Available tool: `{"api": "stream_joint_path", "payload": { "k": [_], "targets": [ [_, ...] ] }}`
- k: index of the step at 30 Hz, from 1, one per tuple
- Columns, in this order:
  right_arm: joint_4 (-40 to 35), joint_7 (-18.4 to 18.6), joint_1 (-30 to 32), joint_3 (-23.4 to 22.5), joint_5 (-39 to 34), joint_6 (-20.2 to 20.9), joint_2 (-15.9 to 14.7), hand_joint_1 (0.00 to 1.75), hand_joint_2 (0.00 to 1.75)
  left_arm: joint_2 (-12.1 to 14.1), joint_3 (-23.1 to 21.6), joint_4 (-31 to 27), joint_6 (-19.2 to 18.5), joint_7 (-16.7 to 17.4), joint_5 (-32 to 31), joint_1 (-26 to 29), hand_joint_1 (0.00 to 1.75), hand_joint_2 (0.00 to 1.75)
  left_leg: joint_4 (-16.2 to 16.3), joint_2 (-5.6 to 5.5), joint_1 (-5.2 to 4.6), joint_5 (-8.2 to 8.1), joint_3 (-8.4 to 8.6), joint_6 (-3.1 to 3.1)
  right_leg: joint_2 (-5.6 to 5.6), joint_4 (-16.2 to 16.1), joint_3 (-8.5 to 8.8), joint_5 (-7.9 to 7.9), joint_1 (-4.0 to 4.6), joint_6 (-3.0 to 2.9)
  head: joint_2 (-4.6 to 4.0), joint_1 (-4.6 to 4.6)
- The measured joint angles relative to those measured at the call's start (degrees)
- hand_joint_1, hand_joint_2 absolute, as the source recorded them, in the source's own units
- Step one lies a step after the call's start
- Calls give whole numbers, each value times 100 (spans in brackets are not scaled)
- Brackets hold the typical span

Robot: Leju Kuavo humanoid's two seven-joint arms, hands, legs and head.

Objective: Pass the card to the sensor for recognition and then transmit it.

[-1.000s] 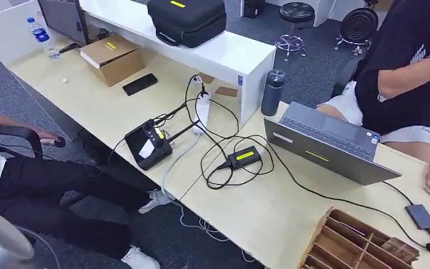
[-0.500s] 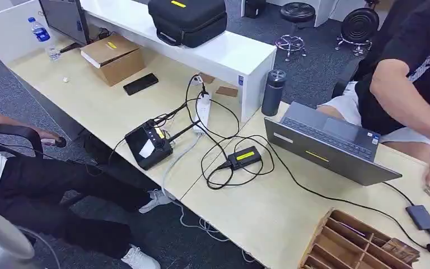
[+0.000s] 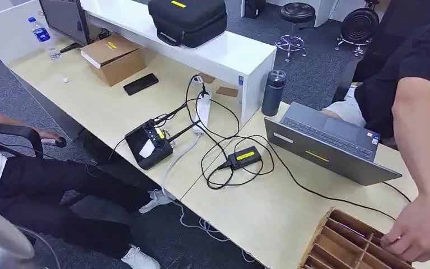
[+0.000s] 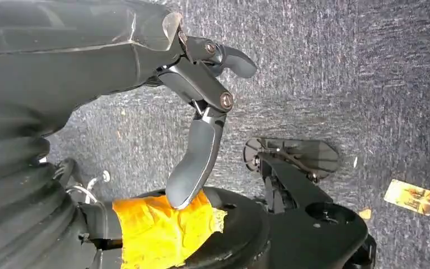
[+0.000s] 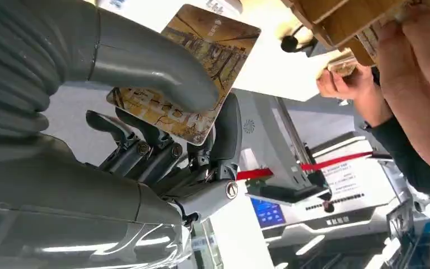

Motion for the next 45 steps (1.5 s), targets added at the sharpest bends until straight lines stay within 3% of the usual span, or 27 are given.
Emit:
{"api": "stream_joint_path", "payload": {
  "k": [11, 19, 26, 45],
  "targets": [
    [225, -40, -192, -100, 172, -4, 124, 175, 175, 31, -118, 0, 0, 0, -72, -3, 0, 175, 1, -1, 0, 0, -1, 0, -2, 0, 0, 0, 0, 0, 0, 0],
    [1108, 46, -688, -510, 166, 4, 175, 175, 175, 59, -278, 22, 50, 33, -205, -33, 0, 175, 2, -2, -1, 8, -1, 1, -1, 0, 2, 5, -1, 4, 0, 0],
    [1506, -92, -821, -866, 83, 13, 203, 175, 175, 85, -365, 46, 68, 50, -201, -42, 0, 175, 3, -3, -1, 7, -3, 1, -2, 0, -1, 6, -1, 2, 0, 0],
    [1191, -245, -621, -951, -114, 72, 273, 175, 175, 90, -367, 52, 68, 48, -127, -42, 0, 175, 3, -1, -1, 8, -4, 0, -1, 0, -2, 6, -1, 2, 0, 0]
  ]
}}
